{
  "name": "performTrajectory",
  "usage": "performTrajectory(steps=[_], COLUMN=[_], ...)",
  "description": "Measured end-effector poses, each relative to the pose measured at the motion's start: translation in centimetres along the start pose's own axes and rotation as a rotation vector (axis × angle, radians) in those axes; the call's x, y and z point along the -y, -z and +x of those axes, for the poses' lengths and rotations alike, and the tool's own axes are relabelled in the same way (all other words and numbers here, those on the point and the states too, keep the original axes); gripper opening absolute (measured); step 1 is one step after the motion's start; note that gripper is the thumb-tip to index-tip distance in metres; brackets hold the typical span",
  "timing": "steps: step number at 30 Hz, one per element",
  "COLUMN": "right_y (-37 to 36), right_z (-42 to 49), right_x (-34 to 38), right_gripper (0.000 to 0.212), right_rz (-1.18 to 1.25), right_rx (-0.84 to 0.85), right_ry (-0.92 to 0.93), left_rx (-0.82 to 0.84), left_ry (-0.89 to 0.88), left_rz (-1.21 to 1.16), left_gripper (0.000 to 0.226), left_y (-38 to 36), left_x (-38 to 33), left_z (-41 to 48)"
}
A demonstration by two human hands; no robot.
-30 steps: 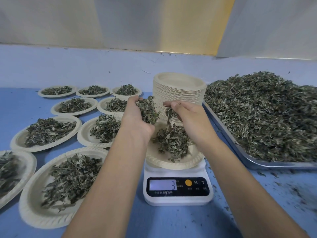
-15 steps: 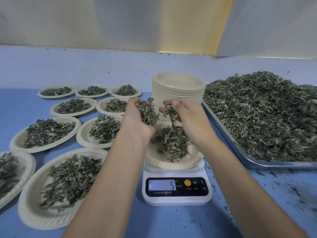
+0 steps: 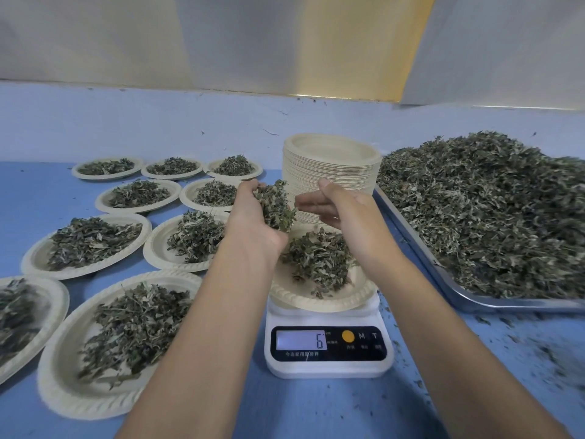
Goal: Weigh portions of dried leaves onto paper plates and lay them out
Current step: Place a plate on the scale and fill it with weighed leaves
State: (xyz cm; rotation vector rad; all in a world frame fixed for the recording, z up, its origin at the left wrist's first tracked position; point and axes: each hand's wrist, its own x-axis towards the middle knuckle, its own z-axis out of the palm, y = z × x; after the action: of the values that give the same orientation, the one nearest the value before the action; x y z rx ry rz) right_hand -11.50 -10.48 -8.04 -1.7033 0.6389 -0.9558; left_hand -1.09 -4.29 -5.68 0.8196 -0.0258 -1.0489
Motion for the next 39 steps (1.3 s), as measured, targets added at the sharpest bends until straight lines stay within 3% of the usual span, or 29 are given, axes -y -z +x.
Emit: performTrajectory(steps=[6,11,17,21,28,34,37,39], right_y=[0.1,0.0,-0.2,-0.3,-0.3,-0.8,-1.0,-1.0], right_z=[0.1,0.1,-0.5,-0.5,-0.5,-1.0,-1.2,-1.2], right_x=[-0.5,-0.6,0.0,-0.1,0.1,0.9,1.2,1.2], right_gripper=[0.023,0.053,0.063,0.057,0.017,0.023,0.027,0.025], right_rz=[-0.052,0.021,0.109,0.102,-0.029,-0.048,-0.112,-0.162], right_rx=[-0.031,0.002,0.058,0.035,-0.029,0.048,0.086,0.084], right_ry=[0.012,0.024,0.009,0.023,0.116,0.120,0.144,0.151], left_rx=[0.060,0.059,0.061,0.056,0.010,-0.042,-0.076,-0.062], left_ry=[-0.028,-0.010,0.008,0.016,0.016,0.024,-0.027,-0.050], left_rz=[-0.044,-0.026,-0.028,-0.040,-0.009,0.083,0.144,0.171], left_gripper=[0.030,0.029,0.031,0.031,0.029,0.016,0.029,0.017], left_y=[-0.3,-0.1,0.0,-0.1,0.0,0.0,-0.4,-0.5], left_x=[0.1,0.1,0.0,0.0,0.4,1.1,1.6,1.8], left_z=[-0.7,-0.5,-0.5,-0.5,0.8,1.8,1.7,1.5])
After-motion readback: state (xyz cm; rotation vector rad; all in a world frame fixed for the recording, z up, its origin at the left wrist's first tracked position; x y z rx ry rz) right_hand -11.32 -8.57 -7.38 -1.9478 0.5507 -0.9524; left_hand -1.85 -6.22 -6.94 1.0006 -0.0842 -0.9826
